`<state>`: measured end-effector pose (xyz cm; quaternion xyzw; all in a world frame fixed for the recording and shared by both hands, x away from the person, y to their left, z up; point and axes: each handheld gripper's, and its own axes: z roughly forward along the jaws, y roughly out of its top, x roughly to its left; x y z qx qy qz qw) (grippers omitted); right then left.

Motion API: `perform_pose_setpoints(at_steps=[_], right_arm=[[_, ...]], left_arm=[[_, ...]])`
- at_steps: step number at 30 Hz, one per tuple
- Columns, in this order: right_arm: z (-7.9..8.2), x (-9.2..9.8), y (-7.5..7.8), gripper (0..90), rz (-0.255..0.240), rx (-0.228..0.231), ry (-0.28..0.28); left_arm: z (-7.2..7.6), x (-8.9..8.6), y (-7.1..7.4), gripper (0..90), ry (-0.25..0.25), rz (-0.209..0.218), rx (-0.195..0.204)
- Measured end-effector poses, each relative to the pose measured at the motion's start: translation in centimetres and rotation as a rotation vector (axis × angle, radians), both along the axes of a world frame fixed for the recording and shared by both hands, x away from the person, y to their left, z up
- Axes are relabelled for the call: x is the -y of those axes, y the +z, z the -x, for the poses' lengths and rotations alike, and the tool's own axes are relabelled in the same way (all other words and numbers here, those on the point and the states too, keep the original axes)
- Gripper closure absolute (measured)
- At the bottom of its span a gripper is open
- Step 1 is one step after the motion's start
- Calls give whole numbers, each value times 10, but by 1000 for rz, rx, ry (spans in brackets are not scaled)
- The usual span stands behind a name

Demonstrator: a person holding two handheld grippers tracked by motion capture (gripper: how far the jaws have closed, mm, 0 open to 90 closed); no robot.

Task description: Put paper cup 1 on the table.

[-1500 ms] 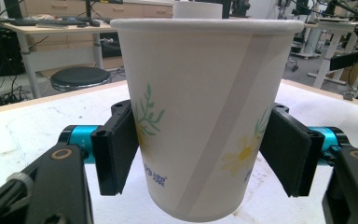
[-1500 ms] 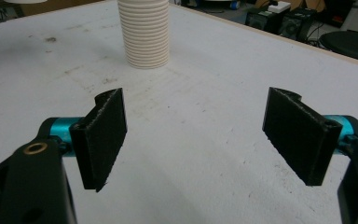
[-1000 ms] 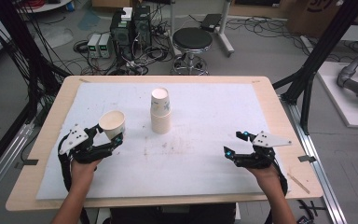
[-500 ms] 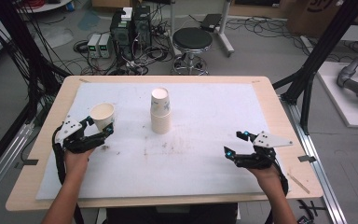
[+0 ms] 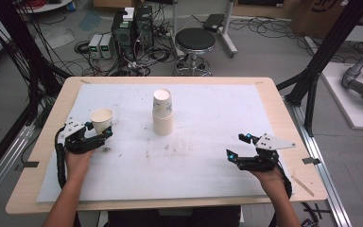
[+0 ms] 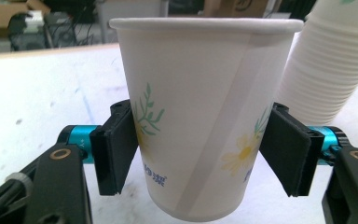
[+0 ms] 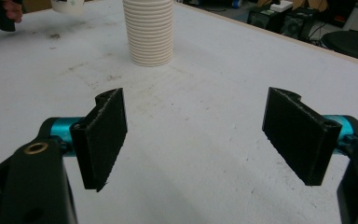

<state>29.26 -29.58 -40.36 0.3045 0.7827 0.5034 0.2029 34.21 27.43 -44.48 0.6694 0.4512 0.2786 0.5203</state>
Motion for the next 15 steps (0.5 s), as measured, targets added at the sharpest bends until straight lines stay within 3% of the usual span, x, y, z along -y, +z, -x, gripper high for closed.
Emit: perform_pose_setpoints(at_steps=[6, 9, 15], right_arm=[[0, 0, 0, 226, 3, -1, 1], [1, 0, 0, 227, 2, -5, 2], [1, 1, 0, 227, 6, 2, 4]], left_arm=[[-3, -1, -5, 317, 20, -22, -48], [-5, 3, -8, 318, 26, -74, -88], [-3, 6, -8, 319, 38, -126, -112]])
